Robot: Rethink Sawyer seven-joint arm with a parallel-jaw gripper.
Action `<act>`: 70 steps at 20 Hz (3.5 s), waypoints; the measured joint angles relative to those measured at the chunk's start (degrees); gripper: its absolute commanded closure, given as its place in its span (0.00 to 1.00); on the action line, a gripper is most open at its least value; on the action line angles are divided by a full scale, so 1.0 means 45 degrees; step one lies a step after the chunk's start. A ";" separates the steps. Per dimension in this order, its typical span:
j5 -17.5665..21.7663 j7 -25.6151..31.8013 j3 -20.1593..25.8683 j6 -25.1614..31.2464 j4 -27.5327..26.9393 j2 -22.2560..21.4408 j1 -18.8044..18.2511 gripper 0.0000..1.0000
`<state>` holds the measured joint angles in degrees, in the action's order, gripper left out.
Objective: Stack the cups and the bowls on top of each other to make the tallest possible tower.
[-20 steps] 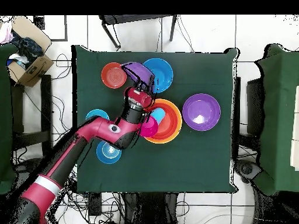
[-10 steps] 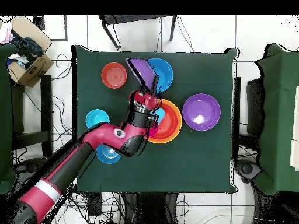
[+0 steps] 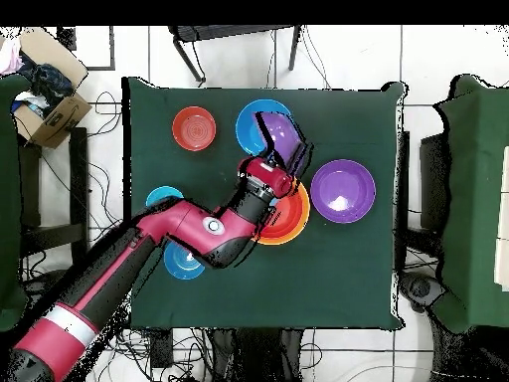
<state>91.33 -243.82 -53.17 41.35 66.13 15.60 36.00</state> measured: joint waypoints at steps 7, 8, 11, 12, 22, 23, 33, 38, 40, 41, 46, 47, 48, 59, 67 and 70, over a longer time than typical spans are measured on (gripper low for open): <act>-0.1691 0.1595 0.0038 -0.0505 0.0003 -0.0589 -0.0368 0.00; -0.1770 0.1719 0.0038 -0.0513 0.0002 -0.0605 -0.0379 0.00; -0.2355 0.2740 0.0044 -0.0529 0.0006 -0.0728 -0.0434 0.00; -0.2588 0.3173 0.0044 -0.0529 0.0004 -0.0777 -0.0448 0.00; -0.3706 0.4916 0.0045 -0.0529 0.0006 -0.0823 -0.0458 0.00; -0.3752 0.4945 0.0044 -0.0529 0.0006 -0.0824 -0.0459 0.00; -0.3834 0.4969 0.0044 -0.0529 0.0335 -0.0821 -0.0458 0.00; -0.3863 0.4969 0.0046 -0.0529 0.0569 -0.0801 -0.0459 0.00; -0.3882 0.4969 0.0045 -0.0529 0.0638 -0.0784 -0.0459 0.00; -0.3889 0.4969 0.0046 -0.0529 0.0663 -0.0777 -0.0459 0.00; -0.3932 0.4969 0.0044 -0.0529 0.0833 -0.0737 -0.0459 0.00; -0.3964 0.4969 0.0046 -0.0529 0.0877 -0.0736 -0.0460 0.00; -0.3966 0.4969 0.0044 -0.0529 0.0890 -0.0736 -0.0463 0.00; -0.4781 0.5122 0.0055 -0.0526 0.0939 -0.0713 -0.0848 0.00; -0.5775 0.5590 0.0172 0.0020 0.0938 -0.0653 -0.1125 0.00; -0.6184 0.5936 0.0216 0.0486 0.0938 -0.0600 -0.1202 0.00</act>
<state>63.51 -217.11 -52.20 43.54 70.35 12.90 30.59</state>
